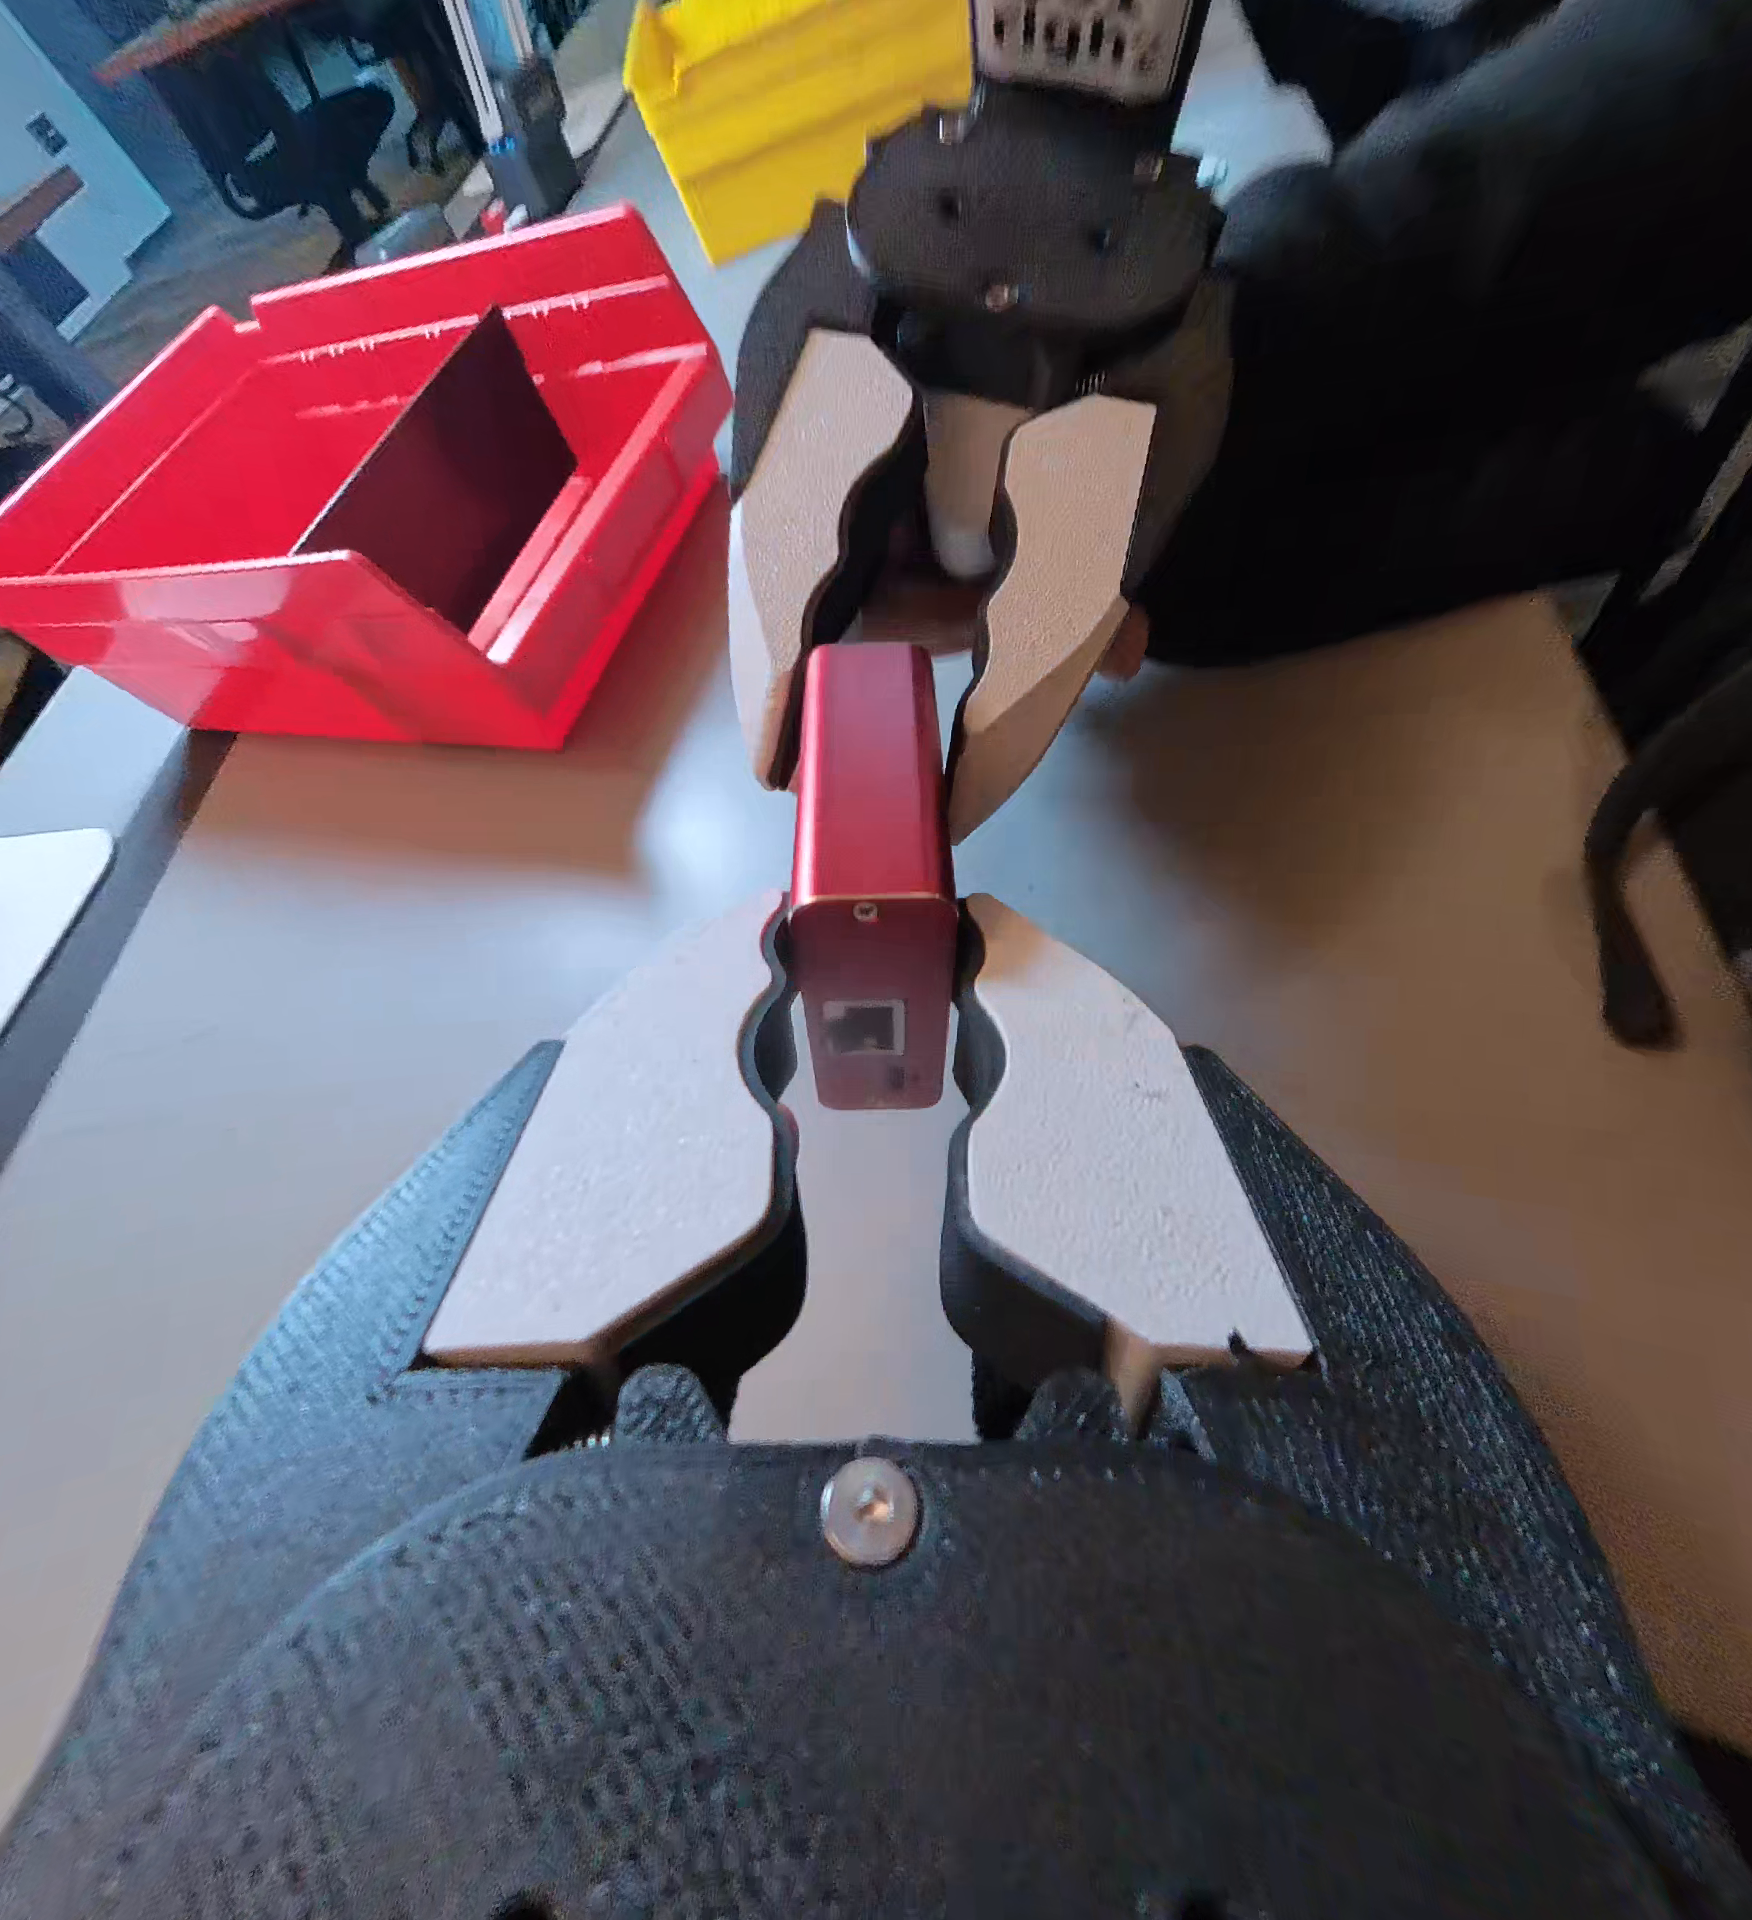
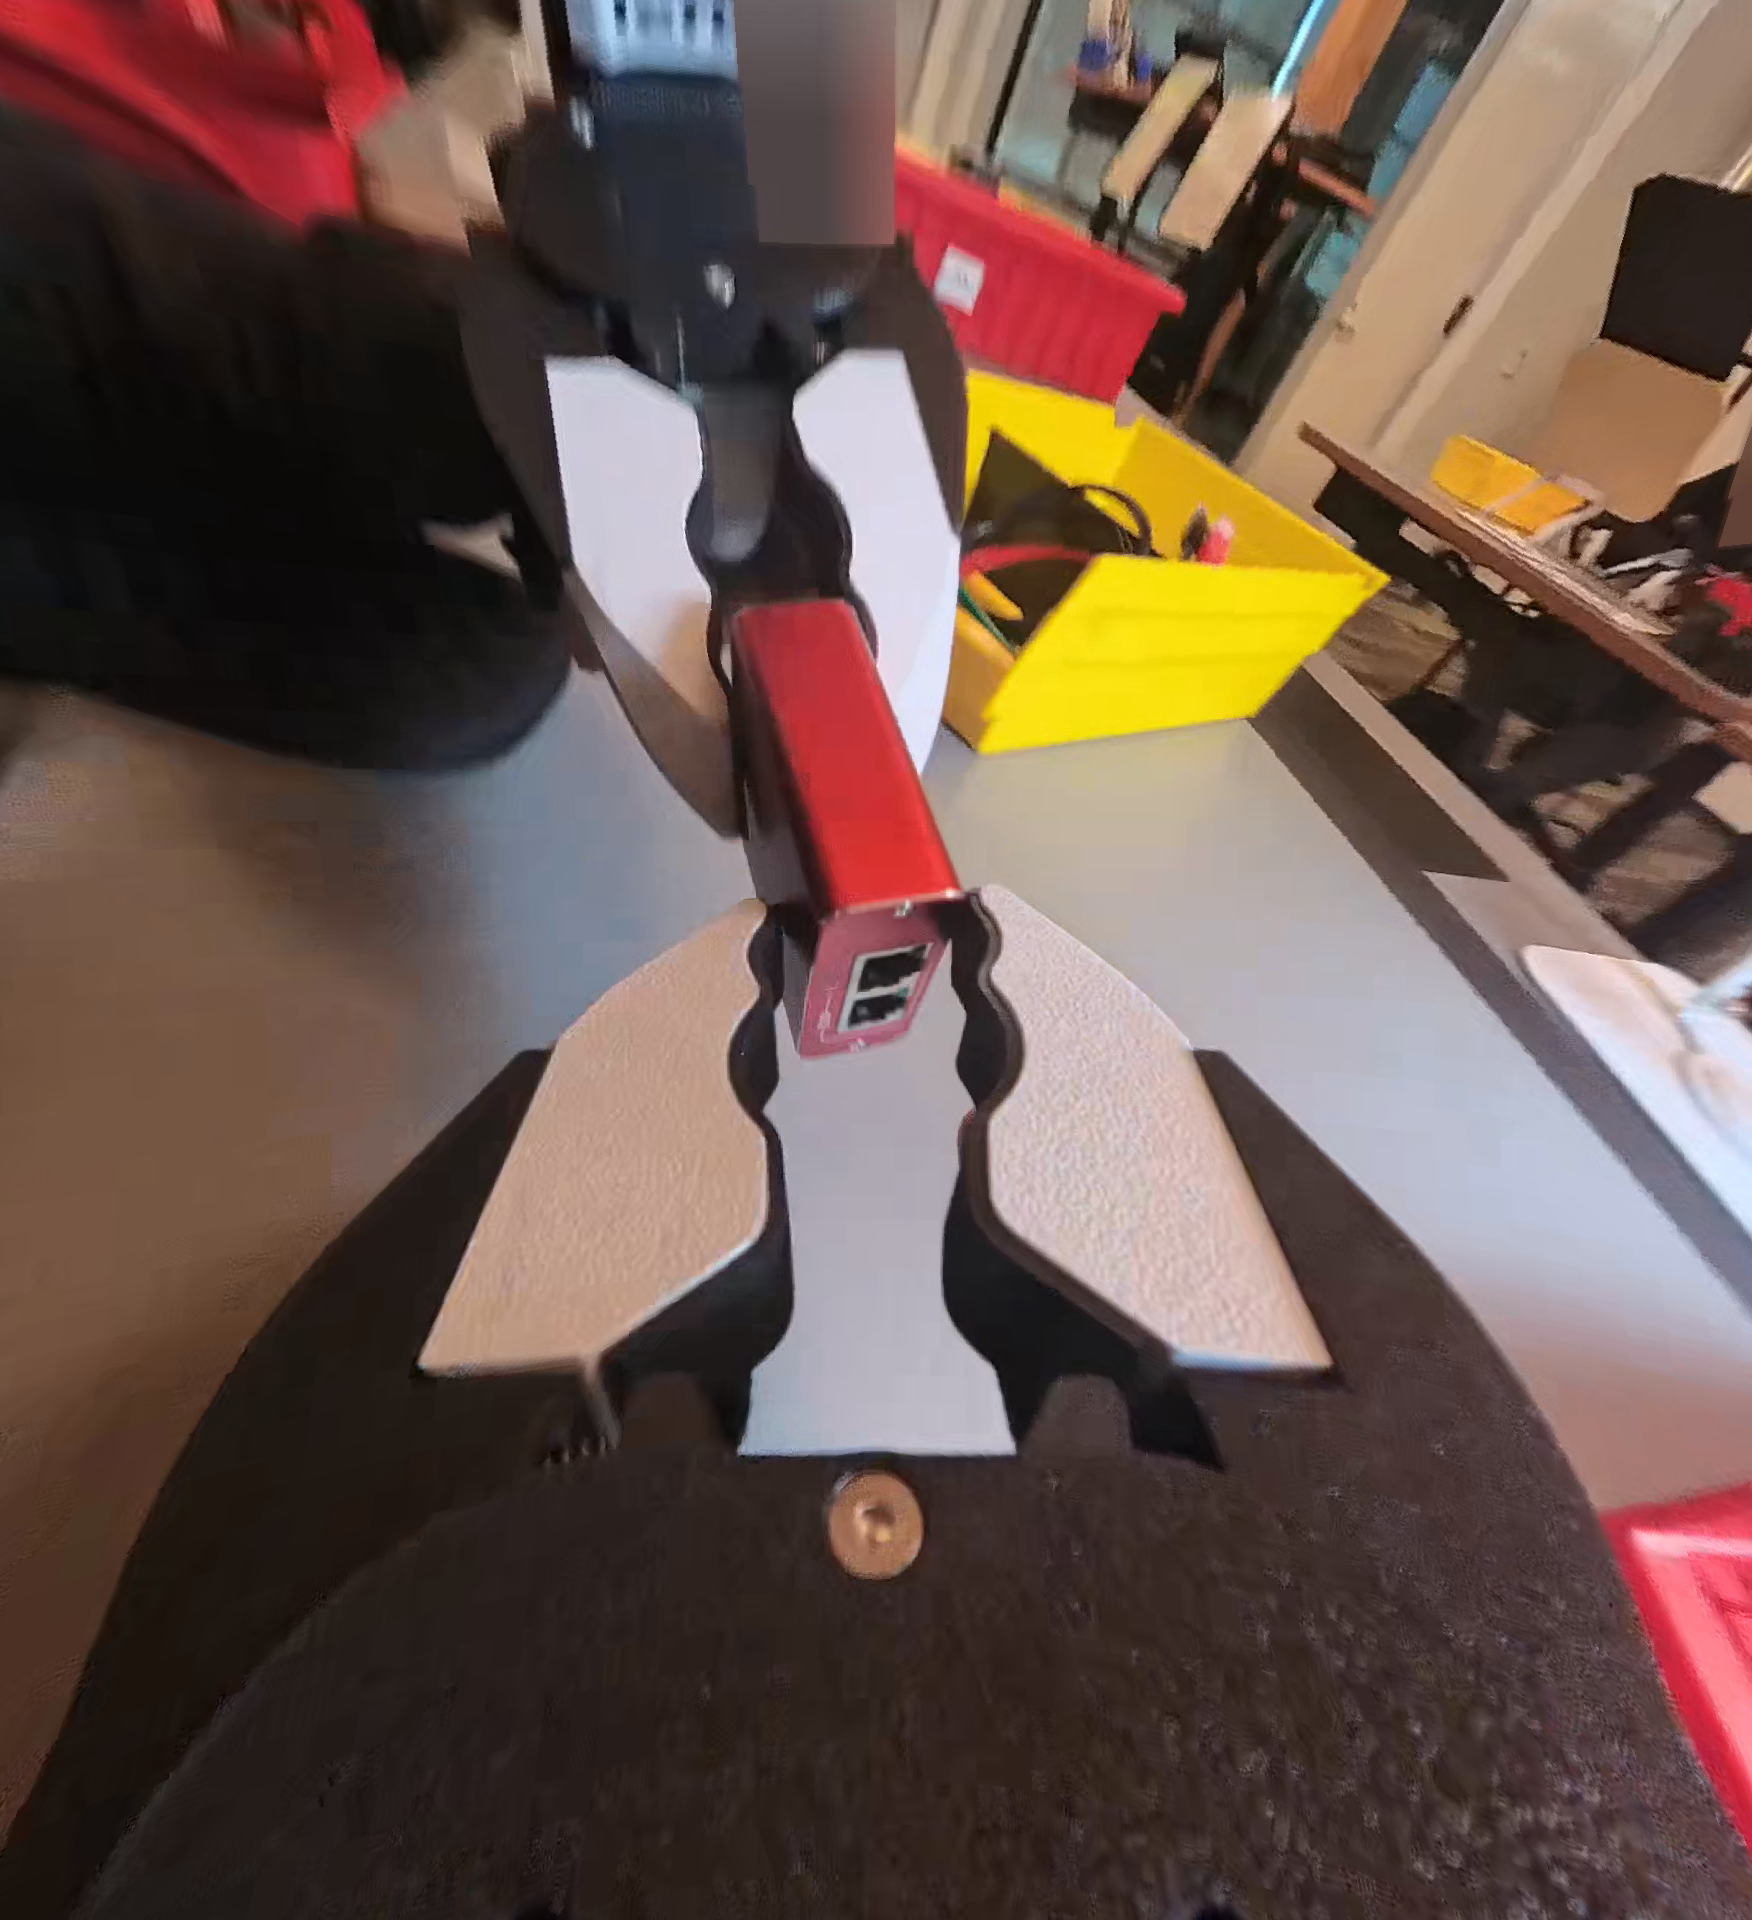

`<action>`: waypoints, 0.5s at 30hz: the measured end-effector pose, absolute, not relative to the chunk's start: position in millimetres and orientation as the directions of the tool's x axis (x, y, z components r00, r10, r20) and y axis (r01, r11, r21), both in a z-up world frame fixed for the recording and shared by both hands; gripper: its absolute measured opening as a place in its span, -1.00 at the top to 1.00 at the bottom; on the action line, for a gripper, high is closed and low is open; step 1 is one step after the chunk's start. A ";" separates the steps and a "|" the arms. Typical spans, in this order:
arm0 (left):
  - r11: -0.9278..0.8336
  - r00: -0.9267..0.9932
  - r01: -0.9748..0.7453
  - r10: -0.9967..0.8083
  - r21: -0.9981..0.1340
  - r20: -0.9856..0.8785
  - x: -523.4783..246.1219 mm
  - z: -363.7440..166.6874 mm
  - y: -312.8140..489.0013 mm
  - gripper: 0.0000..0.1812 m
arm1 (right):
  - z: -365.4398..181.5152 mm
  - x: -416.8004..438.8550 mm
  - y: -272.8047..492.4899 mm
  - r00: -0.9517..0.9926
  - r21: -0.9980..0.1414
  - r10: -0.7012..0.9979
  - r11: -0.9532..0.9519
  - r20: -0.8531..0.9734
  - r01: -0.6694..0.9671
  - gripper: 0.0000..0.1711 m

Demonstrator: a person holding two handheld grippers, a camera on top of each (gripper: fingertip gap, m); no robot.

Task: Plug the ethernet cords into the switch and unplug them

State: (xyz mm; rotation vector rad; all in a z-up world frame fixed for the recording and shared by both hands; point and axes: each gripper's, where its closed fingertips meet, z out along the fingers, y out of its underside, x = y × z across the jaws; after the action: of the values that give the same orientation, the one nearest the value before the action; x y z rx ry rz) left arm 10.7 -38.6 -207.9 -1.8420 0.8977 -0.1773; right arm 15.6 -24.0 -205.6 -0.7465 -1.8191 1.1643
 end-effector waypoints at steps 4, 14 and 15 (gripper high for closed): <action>-0.210 0.652 -0.651 -0.647 -0.730 -0.395 11.3 -223.7 -40.0 0.70 | -219.7 11.7 -27.1 -0.443 -0.775 0.724 0.625 0.528 0.098 0.57; -0.136 0.617 -0.666 -0.654 -0.734 -0.438 19.2 -226.2 -41.1 0.70 | -235.3 7.1 -37.5 -0.452 -0.675 0.639 0.731 0.622 0.104 0.66; -0.135 0.629 -0.653 -0.645 -0.746 -0.434 17.8 -223.6 -40.3 0.69 | -232.1 7.0 -36.7 -0.440 -0.675 0.640 0.731 0.629 0.098 0.67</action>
State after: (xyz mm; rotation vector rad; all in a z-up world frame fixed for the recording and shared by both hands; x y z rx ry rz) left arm 17.8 -40.3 -223.6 -1.8237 1.0426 0.0096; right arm 7.0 -36.7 -232.1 -0.5643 -1.9538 0.6967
